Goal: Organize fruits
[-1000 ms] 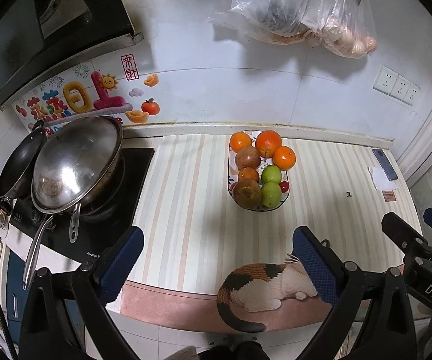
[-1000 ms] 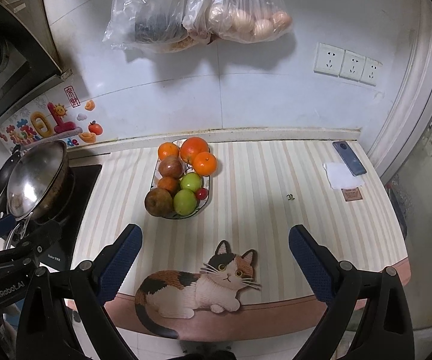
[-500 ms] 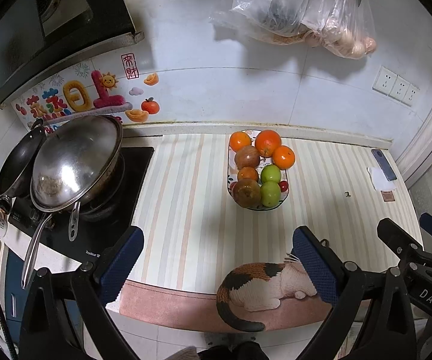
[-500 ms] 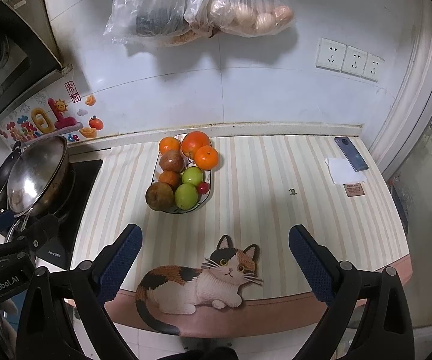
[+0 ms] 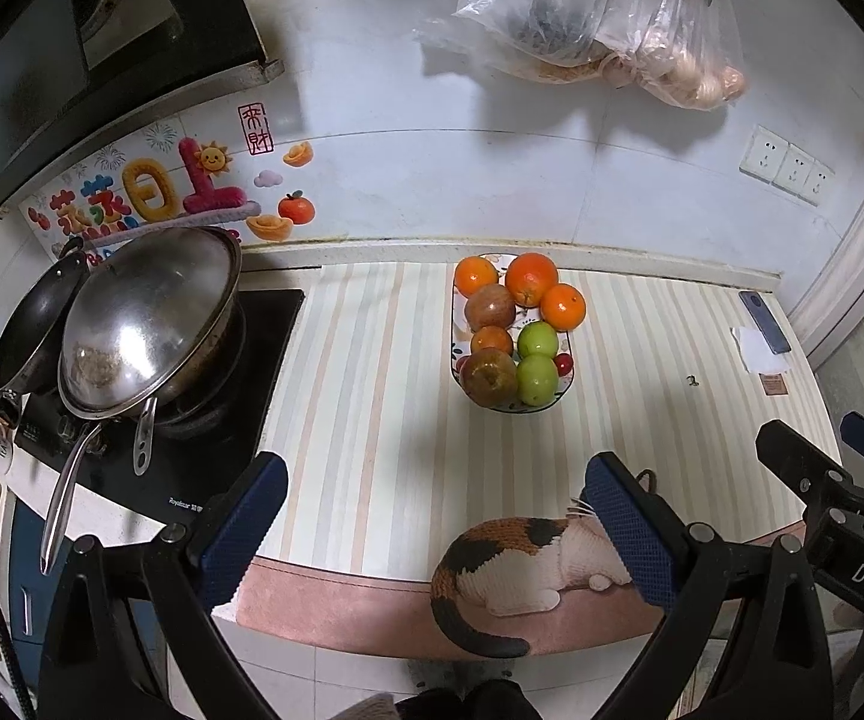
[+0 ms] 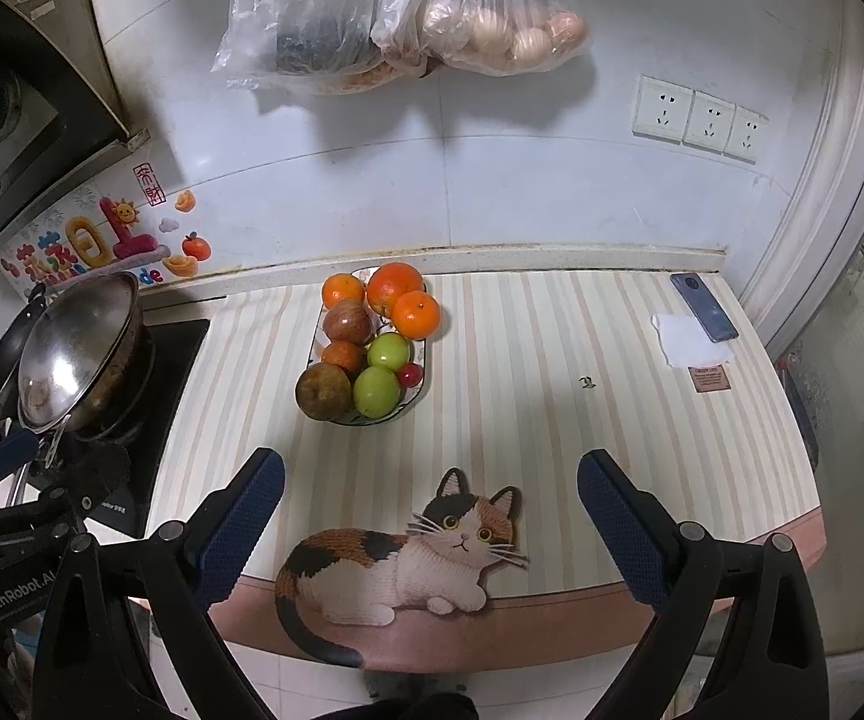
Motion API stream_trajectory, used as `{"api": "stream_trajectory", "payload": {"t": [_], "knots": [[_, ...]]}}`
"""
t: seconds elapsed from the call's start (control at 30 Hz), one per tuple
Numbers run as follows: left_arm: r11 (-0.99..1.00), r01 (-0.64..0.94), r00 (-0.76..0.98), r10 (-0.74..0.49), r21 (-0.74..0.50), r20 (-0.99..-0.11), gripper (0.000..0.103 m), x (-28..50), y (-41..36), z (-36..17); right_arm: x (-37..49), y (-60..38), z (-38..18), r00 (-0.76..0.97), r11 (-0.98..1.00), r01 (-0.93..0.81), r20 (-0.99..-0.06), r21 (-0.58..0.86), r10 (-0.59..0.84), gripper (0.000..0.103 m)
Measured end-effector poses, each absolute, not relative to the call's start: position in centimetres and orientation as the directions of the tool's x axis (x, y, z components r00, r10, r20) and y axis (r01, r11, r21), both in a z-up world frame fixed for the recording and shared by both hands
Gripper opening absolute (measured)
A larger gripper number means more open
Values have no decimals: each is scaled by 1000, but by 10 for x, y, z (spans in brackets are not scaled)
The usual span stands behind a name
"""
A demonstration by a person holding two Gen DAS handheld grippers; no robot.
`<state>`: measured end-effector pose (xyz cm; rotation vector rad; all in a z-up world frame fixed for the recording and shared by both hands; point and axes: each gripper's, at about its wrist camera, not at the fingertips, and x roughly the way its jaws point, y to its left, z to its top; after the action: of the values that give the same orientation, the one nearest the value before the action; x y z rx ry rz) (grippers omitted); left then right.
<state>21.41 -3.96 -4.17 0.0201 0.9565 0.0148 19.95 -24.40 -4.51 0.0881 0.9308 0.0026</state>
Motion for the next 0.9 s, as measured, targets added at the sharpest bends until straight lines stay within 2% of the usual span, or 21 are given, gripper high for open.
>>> {"api": "stream_trajectory", "payload": {"t": [0.9], "knots": [[1000,-15,593,26,22,-805,102,207,-40,-37,195,-241,-38,600,996,25,-798,81,50,100]]}}
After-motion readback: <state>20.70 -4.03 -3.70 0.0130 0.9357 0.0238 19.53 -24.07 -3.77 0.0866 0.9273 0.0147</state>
